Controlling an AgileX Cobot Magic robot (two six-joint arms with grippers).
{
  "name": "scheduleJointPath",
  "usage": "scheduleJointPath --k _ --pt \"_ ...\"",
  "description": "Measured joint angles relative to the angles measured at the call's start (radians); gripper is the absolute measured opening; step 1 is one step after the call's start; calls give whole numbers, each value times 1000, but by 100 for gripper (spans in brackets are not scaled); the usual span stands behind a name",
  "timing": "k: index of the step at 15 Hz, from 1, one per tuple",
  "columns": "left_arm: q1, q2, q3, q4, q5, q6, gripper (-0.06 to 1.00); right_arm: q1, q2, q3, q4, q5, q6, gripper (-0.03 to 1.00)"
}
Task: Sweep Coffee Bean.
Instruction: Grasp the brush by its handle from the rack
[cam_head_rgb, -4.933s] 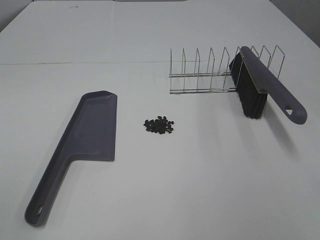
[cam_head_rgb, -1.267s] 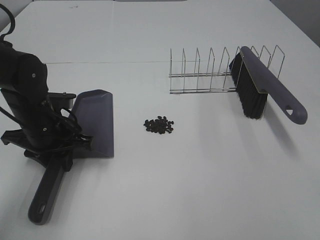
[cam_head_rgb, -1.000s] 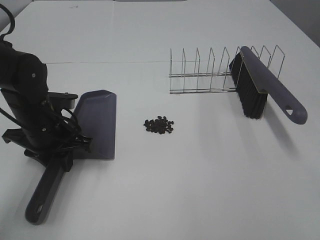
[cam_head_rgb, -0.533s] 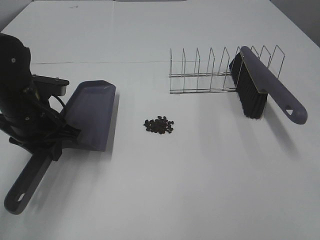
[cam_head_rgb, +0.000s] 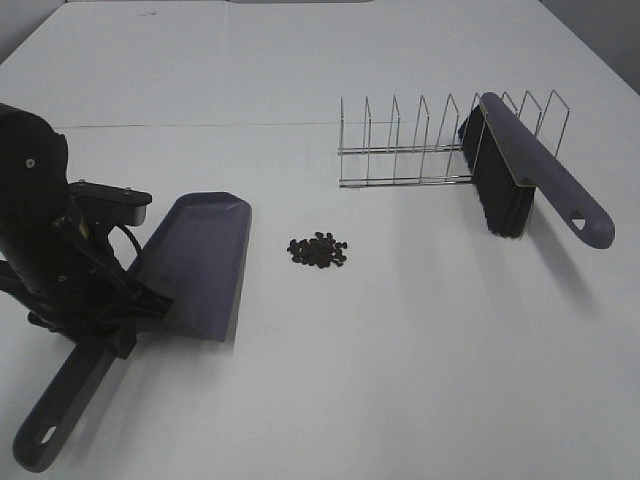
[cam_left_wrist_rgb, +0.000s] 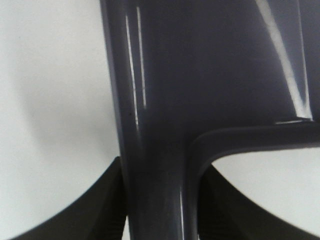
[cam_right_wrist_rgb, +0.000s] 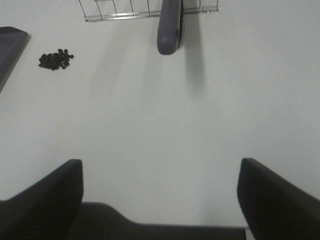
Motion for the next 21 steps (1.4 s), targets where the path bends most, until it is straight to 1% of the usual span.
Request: scheduleJointPath --k 2,3,4,5,6,9,13,14,16,18,21 --pt "0 0 0 0 -7 -4 35 0 210 -81 2 47 34 90" --pt "0 0 0 2 -7 -4 35 0 327 -138 2 53 36 92" --pt "0 0 0 2 -8 -4 35 0 432 -202 2 47 36 93" --pt "0 0 0 2 -8 -4 35 0 492 -237 2 44 36 93" --pt "0 0 0 2 -8 -11 35 0 728 -379 2 32 36 94" --pt "0 0 0 2 -19 -15 35 0 1114 -638 -2 31 4 94" --pt "0 0 0 2 -24 -16 35 0 1575 -1007 -10 79 -43 94" --pt "0 0 0 2 -24 -17 35 0 1632 -1053 -10 79 -53 94" --pt "0 0 0 17 -20 -18 35 -3 1815 -1219 -10 79 -82 94" --pt "0 0 0 17 -10 -19 35 -9 1969 -1345 -10 79 -86 94" --pt "0 0 0 11 -7 -19 35 -13 2158 -1501 -10 80 -115 94"
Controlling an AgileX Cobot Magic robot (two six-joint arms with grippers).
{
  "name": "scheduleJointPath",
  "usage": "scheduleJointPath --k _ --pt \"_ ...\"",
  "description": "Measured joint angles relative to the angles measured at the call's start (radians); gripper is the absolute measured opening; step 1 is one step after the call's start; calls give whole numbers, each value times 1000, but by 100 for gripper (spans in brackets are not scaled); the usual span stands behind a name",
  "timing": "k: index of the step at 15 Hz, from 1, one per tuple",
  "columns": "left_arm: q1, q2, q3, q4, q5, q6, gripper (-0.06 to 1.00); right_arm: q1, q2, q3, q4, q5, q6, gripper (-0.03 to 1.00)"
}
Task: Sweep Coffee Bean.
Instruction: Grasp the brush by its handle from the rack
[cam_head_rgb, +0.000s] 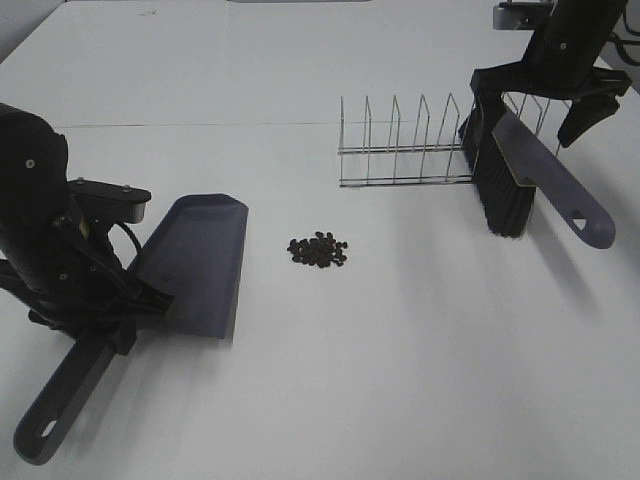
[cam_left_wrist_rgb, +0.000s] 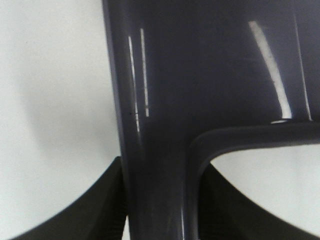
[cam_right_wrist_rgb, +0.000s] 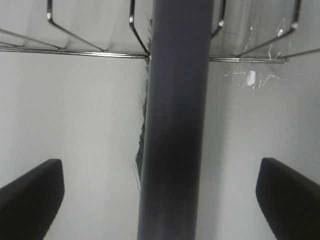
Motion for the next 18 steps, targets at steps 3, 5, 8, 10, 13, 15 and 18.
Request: scheduleJointPath --k 3,5,8,10,13,15,18 --pt "0 0 0 -1 2 0 35 -27 57 -14 48 1 -39 94" --pt "0 0 0 -1 1 0 35 -50 74 -15 74 3 -57 92" --pt "0 0 0 -1 0 0 35 -55 88 -15 105 3 -60 86" --pt "0 0 0 -1 -1 0 35 -56 91 -15 125 3 -62 78" --pt "0 0 0 -1 -1 0 35 -56 101 -15 128 3 -62 65" --pt "0 0 0 -1 -1 0 35 -56 117 -15 130 3 -62 52" --pt "0 0 0 -1 -1 0 35 -56 112 -32 122 3 -61 29"
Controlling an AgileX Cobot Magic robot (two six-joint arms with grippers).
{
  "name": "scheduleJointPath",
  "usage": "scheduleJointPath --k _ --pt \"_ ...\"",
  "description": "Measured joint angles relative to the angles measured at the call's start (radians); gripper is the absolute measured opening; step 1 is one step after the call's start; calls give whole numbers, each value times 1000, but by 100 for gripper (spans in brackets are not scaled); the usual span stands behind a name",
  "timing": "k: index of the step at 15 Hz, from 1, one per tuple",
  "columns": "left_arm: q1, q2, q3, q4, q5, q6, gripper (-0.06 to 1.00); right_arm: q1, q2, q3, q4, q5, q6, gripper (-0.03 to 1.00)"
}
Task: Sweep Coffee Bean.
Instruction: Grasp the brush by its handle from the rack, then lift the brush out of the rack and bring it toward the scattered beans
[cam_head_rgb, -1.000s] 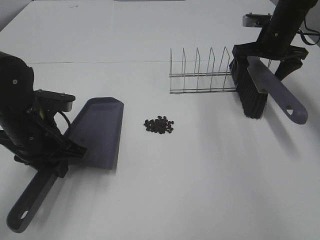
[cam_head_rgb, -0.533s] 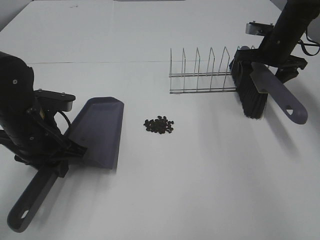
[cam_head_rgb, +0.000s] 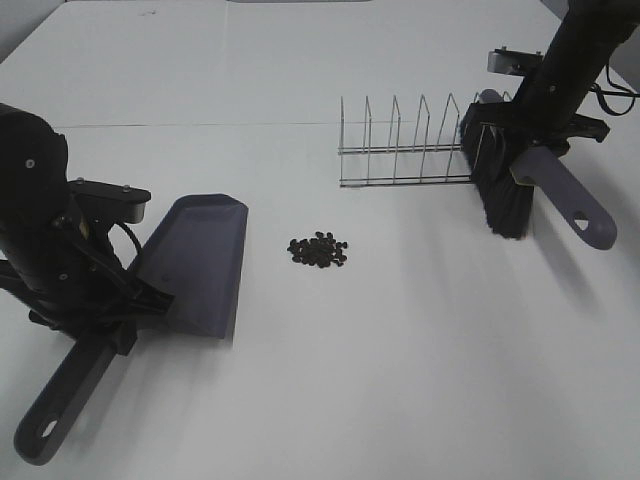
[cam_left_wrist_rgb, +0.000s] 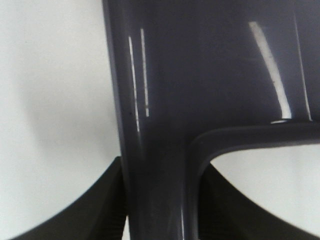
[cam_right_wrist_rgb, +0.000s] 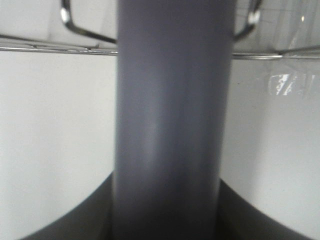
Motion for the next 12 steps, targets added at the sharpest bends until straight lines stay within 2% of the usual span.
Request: scheduleJointPath --k 6,9,12 --pt "0 0 0 0 0 0 35 1 -15 6 -3 0 44 29" --pt "0 0 0 0 0 -20 35 4 -129 104 -5 1 79 29" --pt "0 0 0 46 0 -109 35 4 -316 221 -29 1 101 29"
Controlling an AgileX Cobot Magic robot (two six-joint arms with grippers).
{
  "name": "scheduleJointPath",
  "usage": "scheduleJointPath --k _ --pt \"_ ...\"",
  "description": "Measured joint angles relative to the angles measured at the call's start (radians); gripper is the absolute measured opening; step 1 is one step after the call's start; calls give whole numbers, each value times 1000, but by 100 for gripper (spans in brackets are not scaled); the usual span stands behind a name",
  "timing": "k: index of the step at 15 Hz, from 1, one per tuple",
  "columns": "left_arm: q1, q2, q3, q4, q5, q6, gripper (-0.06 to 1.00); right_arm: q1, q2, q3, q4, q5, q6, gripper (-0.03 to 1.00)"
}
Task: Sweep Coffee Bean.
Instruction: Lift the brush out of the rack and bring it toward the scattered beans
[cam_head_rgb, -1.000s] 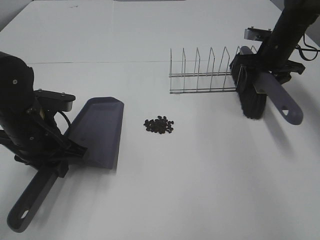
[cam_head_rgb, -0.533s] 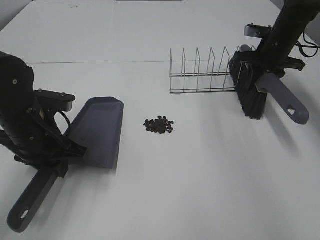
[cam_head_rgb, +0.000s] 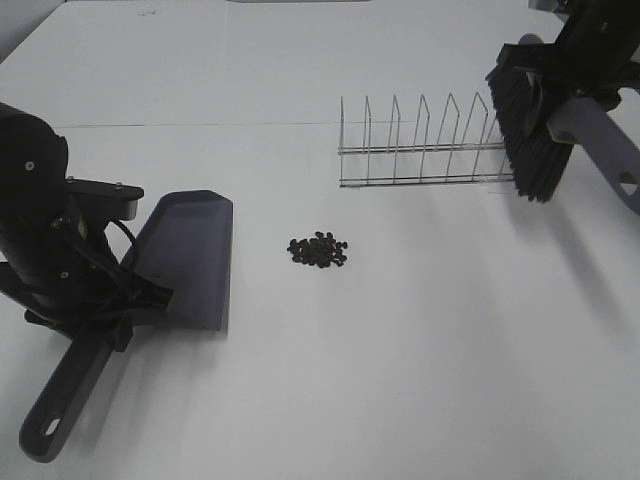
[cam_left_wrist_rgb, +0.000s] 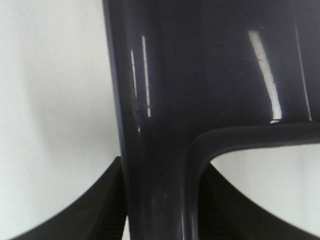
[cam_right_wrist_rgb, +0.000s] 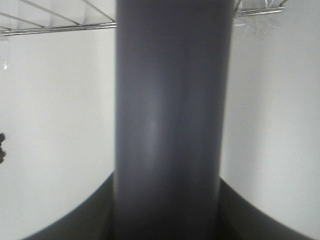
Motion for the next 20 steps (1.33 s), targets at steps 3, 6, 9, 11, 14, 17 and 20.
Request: scheduleJointPath --k 3,6,9,11,14,17,20 --pt "0 0 0 15 -1 -27 35 61 -147 94 -136 5 64 29" --pt "0 28 -7 45 -17 -22 35 208 -169 128 -232 10 105 29" --pt "-5 65 -52 57 -8 5 35 294 -127 134 -280 11 143 29" --pt "-27 81 -99 79 24 17 35 339 -82 136 -342 11 178 29" --pt "-42 131 -121 101 57 17 35 393 -37 136 -388 10 276 29" --pt "-48 138 -123 130 58 17 35 407 -4 136 -395 10 316 29" --pt "-51 138 -123 146 59 17 35 429 52 136 -384 10 327 29"
